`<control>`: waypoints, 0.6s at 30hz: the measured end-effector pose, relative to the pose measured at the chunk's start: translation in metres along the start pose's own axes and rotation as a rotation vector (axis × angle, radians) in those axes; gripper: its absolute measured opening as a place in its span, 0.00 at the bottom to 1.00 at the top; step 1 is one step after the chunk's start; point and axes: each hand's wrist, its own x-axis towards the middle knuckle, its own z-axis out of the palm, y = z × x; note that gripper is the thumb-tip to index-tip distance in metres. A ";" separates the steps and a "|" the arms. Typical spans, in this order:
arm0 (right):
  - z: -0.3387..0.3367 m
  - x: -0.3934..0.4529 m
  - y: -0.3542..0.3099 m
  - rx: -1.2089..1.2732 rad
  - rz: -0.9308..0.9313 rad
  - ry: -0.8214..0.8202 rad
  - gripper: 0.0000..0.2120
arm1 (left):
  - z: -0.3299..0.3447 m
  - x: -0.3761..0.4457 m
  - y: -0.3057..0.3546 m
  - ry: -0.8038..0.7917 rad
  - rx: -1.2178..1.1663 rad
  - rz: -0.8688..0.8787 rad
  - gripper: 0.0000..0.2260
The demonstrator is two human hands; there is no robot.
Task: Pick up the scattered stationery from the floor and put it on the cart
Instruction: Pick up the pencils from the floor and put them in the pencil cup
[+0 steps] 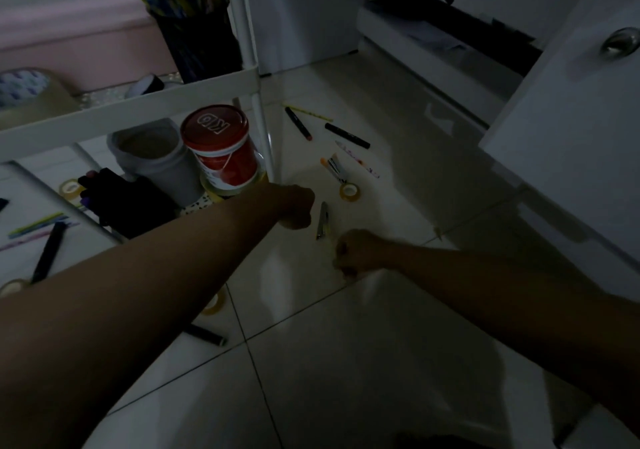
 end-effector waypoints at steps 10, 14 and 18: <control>-0.089 0.015 -0.035 1.022 0.008 0.155 0.07 | -0.021 0.009 -0.003 -0.130 -0.640 -0.102 0.21; -0.099 0.015 -0.049 1.097 -0.054 0.103 0.08 | -0.052 0.000 -0.002 -0.045 -0.674 -0.161 0.18; -0.114 0.018 -0.054 0.662 0.062 0.203 0.11 | -0.057 -0.002 0.007 0.092 -0.279 -0.103 0.17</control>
